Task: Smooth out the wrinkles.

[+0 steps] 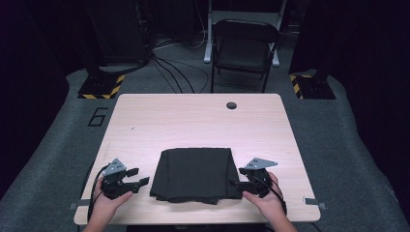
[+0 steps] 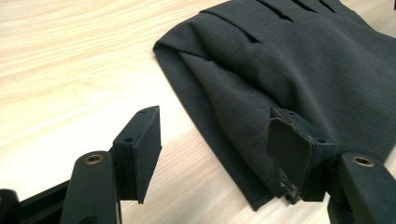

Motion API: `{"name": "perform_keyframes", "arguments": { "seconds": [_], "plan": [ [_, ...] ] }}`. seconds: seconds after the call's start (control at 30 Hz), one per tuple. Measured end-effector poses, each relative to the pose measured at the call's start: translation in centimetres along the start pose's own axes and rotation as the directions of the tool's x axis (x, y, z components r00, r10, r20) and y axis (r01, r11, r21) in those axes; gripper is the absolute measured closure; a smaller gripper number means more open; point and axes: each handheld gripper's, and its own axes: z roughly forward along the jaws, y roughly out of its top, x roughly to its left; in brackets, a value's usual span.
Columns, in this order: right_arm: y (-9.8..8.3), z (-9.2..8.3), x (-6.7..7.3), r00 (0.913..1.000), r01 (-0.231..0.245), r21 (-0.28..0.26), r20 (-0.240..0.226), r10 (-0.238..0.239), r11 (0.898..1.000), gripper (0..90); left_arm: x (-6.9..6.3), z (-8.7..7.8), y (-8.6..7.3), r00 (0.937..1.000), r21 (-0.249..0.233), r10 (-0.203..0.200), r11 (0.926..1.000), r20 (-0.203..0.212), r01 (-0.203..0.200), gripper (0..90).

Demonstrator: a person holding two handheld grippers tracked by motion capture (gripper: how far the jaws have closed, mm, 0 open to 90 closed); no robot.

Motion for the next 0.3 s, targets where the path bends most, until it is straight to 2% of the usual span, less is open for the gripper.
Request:
{"name": "perform_keyframes", "arguments": {
  "seconds": [0.03, 0.17, 0.3],
  "plan": [
    [-0.12, 0.06, -0.07, 0.9999, -0.012, 0.002, 0.002, 0.012, 1.0, 38.8, 0.08, 0.1, -0.08, 0.9999, -0.001, -0.014, 0.9999, 0.0, 0.014, 35.4],
    [-0.46, 0.21, -0.41, 0.9994, -0.034, 0.006, -0.005, 0.034, 0.999, 38.8, 0.11, 0.44, -0.14, 0.9997, -0.001, -0.025, 0.9997, 0.0, 0.025, 35.4],
    [-0.58, 0.14, -0.21, 0.9999, -0.012, 0.004, -0.003, 0.012, 1.0, 38.8, -0.06, 0.69, 0.04, 0.9999, 0.002, -0.014, 0.9999, 0.003, 0.014, 35.4]
  ]
}}
